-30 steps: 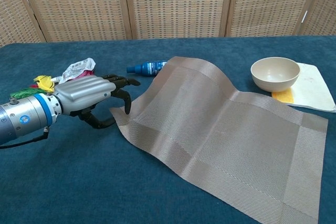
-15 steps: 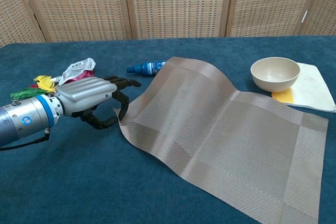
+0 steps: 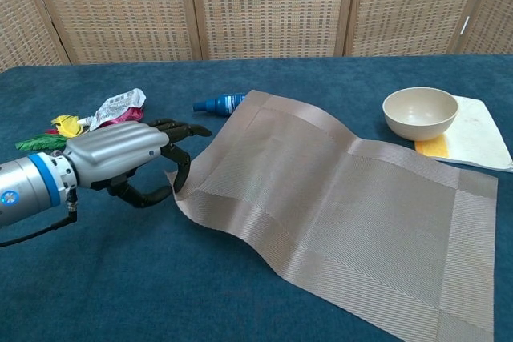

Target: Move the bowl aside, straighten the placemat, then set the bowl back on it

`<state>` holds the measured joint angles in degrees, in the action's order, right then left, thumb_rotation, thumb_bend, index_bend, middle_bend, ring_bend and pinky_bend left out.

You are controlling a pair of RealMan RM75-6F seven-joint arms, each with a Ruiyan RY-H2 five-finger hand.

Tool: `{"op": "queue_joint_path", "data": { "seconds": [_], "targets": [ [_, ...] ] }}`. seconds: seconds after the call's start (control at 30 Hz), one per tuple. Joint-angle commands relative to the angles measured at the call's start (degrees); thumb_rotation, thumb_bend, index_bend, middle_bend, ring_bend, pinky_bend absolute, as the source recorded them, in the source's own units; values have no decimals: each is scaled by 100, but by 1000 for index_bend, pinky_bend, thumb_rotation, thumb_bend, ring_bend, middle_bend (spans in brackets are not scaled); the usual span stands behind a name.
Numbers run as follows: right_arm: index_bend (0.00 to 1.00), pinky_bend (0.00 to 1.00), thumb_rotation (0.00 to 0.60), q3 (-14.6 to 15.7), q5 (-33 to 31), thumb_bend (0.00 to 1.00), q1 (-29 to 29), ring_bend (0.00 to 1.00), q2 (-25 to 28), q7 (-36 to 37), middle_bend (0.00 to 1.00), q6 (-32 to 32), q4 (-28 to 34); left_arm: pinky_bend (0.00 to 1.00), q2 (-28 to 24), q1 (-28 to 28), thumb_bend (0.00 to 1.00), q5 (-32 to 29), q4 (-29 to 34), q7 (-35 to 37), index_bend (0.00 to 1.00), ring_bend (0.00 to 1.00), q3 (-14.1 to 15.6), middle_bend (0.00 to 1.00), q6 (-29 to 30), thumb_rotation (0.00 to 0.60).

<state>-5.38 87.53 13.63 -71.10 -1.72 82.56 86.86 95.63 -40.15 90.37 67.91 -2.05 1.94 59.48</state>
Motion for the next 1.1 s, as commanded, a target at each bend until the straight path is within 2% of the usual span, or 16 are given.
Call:
{"op": "queue_joint_path", "data": {
  "seconds": [0.03,0.17,0.3,0.53,0.8,1.1],
  "targets": [
    [16,0,600,4,20,0,-6,0,7,-1,0,13,14,0,-593,261,705,-277,1064,-818,790,0,205,0,-116,600],
    [18,0,600,13,66,0,-21,0,14,-21,0,50,41,0,-1041,408,706,-628,2050,-1627,790,0,345,0,-285,600],
    [21,0,600,15,97,0,-33,0,17,-53,0,81,65,0,-1362,469,705,-895,2735,-2148,790,0,471,0,-443,600],
    [24,0,600,25,137,0,-42,0,16,-86,0,96,87,0,-1686,473,705,-1158,3488,-2629,790,0,720,0,-767,600],
    [27,0,600,18,149,0,-54,0,24,-97,0,110,103,0,-1739,418,705,-1386,3848,-3022,790,0,868,0,-1045,600],
    [31,0,600,17,158,0,-61,0,31,-95,0,110,111,0,-1833,382,704,-1480,4071,-3017,790,0,903,0,-1154,600]
  ]
}}
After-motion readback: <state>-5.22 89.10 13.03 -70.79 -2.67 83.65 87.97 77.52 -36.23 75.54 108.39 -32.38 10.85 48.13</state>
